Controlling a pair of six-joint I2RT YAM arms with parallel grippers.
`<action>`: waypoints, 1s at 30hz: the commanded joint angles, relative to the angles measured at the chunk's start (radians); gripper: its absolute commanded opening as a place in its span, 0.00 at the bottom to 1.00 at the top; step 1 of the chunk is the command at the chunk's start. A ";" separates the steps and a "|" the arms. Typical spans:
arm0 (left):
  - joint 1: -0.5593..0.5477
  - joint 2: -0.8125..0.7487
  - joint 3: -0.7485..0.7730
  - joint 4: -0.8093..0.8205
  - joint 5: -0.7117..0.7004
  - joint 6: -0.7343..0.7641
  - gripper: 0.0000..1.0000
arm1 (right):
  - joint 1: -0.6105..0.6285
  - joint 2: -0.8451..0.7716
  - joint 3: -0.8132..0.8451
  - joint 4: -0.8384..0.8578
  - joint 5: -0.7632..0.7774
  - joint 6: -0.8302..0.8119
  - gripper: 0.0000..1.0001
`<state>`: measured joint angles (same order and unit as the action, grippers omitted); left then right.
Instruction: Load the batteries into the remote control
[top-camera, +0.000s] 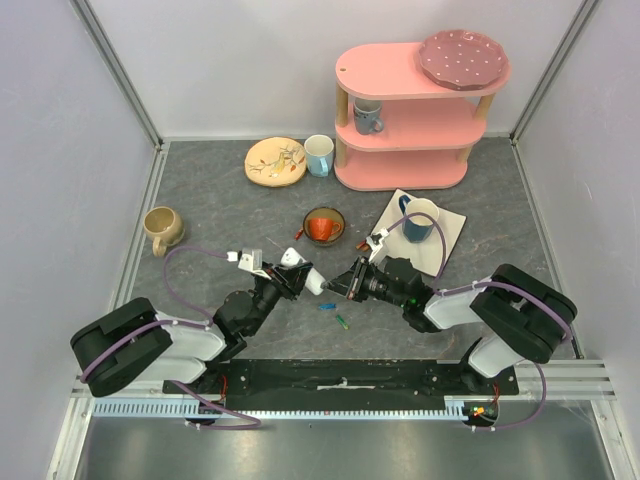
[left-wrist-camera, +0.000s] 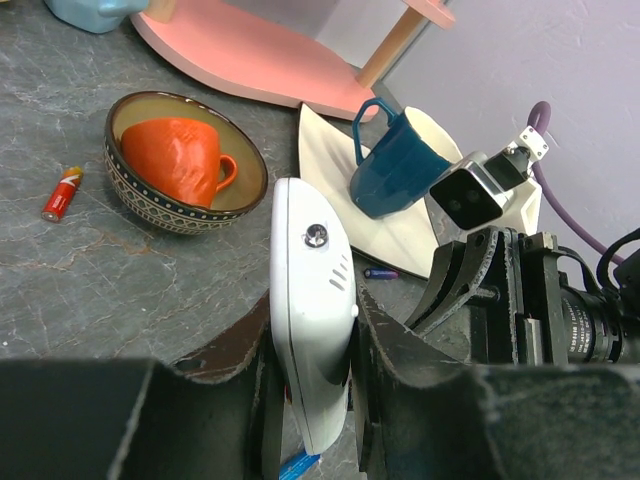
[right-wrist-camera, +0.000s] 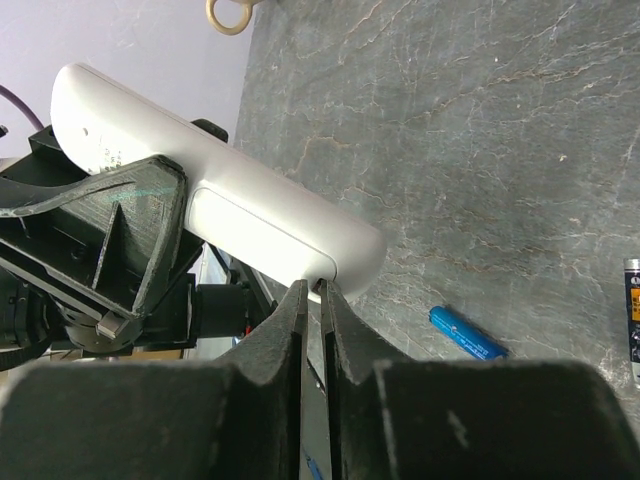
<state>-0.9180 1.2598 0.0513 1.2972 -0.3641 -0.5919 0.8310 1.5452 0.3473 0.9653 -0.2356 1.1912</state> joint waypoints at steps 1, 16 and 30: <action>-0.022 -0.017 0.019 0.093 0.042 0.050 0.02 | 0.000 -0.042 0.035 0.055 0.001 -0.016 0.16; -0.047 -0.023 0.036 0.021 0.033 0.095 0.02 | 0.000 -0.053 0.044 0.044 0.004 -0.024 0.17; -0.056 -0.017 0.051 -0.056 -0.018 0.106 0.02 | 0.000 -0.083 0.042 0.020 0.004 -0.031 0.17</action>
<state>-0.9531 1.2472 0.0734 1.2682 -0.3813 -0.5156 0.8310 1.5032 0.3477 0.9127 -0.2344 1.1641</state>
